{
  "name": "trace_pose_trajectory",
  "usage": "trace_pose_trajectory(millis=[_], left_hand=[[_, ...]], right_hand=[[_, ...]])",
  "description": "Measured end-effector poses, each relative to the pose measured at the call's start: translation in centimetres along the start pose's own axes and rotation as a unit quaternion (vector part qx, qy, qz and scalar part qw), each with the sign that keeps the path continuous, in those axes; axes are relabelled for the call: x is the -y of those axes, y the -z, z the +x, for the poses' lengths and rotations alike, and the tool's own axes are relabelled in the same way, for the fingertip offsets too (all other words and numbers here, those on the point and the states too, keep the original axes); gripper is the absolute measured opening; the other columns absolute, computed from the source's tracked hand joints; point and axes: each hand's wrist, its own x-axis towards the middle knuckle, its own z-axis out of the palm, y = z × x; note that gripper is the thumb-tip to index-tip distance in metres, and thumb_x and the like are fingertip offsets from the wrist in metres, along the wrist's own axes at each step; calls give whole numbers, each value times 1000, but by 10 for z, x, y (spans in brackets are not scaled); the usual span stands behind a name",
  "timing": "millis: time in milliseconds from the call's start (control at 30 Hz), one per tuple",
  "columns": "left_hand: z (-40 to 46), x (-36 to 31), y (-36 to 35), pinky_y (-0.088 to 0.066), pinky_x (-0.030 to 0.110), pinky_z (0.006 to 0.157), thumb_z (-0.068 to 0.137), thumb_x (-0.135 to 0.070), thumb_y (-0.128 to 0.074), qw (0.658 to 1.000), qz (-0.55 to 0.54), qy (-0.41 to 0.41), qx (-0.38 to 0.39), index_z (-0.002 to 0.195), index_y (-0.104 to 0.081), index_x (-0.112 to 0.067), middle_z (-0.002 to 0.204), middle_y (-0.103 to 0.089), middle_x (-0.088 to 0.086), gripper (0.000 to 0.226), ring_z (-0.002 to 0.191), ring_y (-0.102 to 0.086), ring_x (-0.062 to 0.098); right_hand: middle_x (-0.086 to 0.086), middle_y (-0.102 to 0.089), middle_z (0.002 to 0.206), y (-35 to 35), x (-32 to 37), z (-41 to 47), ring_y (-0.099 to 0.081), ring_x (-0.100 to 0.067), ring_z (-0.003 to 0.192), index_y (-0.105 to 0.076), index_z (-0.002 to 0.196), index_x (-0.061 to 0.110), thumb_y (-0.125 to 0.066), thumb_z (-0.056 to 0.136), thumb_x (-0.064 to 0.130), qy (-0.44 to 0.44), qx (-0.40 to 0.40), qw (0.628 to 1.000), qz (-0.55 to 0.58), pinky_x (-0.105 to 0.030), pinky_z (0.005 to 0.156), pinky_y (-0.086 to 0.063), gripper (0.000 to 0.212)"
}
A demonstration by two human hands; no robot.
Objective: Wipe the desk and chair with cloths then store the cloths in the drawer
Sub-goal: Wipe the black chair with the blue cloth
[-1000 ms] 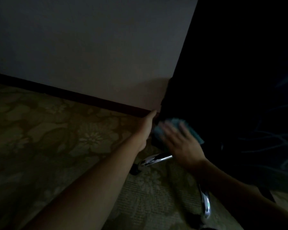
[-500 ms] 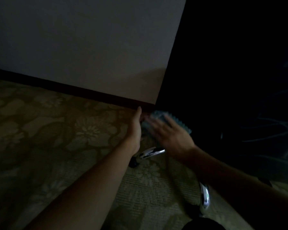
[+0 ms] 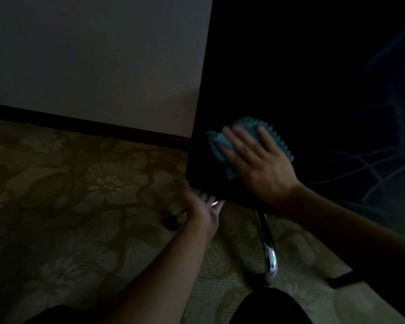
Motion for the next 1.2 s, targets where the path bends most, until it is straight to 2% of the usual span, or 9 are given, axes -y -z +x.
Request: trace_pose_trajectory(millis=[100,233,333,467,633,700,867,1033,1200], left_hand=[[-9,16,-9,-33,50,113,97,-64,-33,999,-28,17,-11,142,-44,-23,142,-50,13,63,133,-45,33],[-10,23,-13,-43,48,104,97,-64,-32,1000,-20,8,-6,124,-56,-29,122,-61,12,51,111,-58,30],[-5,26,-12,-34,52,111,96,-65,-33,998,-53,29,-11,139,-48,-23,138,-53,14,62,127,-51,33],[-7,42,-20,-31,53,113,98,-61,-32,998,-58,38,-12,143,-46,-22,141,-52,14,62,132,-47,34],[-7,60,-19,-39,45,108,101,-59,-26,998,-66,16,16,141,-48,-21,137,-55,16,59,123,-54,31],[-10,68,-21,-44,44,100,99,-61,-27,998,-54,27,13,137,-52,-20,132,-58,16,61,120,-56,33],[-22,84,-38,-28,52,113,96,-64,-31,996,-46,76,-15,143,-47,-21,143,-50,11,66,135,-44,31],[-19,79,-31,-39,37,92,100,-61,-22,998,-17,59,10,140,-50,-18,135,-56,18,65,120,-54,31],[-21,84,-32,-45,39,97,99,-62,-29,998,-23,59,-15,130,-58,-13,119,-63,17,65,108,-61,32]], right_hand=[[-12,-17,159,0,8,-18,-11,-28,149,-28,152,9,-48,94,21,-50,12,999,-13,-48,122,2,62],[-11,-16,160,-9,27,-68,-9,-25,150,-24,152,11,-61,85,24,90,128,988,-7,-46,122,11,78],[-13,-29,155,12,-20,-45,-26,-23,144,-41,146,9,-50,93,15,50,26,998,10,-46,123,-1,54],[-17,-32,156,13,-31,-57,-18,-28,149,-40,147,10,-53,98,20,-108,-48,993,9,-52,121,-6,52],[-10,7,165,-19,21,-134,1,-24,151,-16,153,17,-65,81,25,88,156,984,-4,-45,122,10,88],[-9,1,165,-9,-1,-123,-6,-26,151,-22,152,17,-66,82,25,99,112,989,-9,-44,122,9,84],[-9,-30,156,12,-40,-89,-26,-25,146,-42,148,17,-49,99,19,-106,-34,994,21,-48,122,-7,49],[-1,-26,158,-27,21,-152,-24,-16,147,-38,148,21,-64,90,24,90,128,988,12,-43,124,1,63],[-3,-30,156,-1,-26,-123,-25,-18,146,-45,145,19,-45,96,18,11,25,999,45,-42,123,-7,49]])
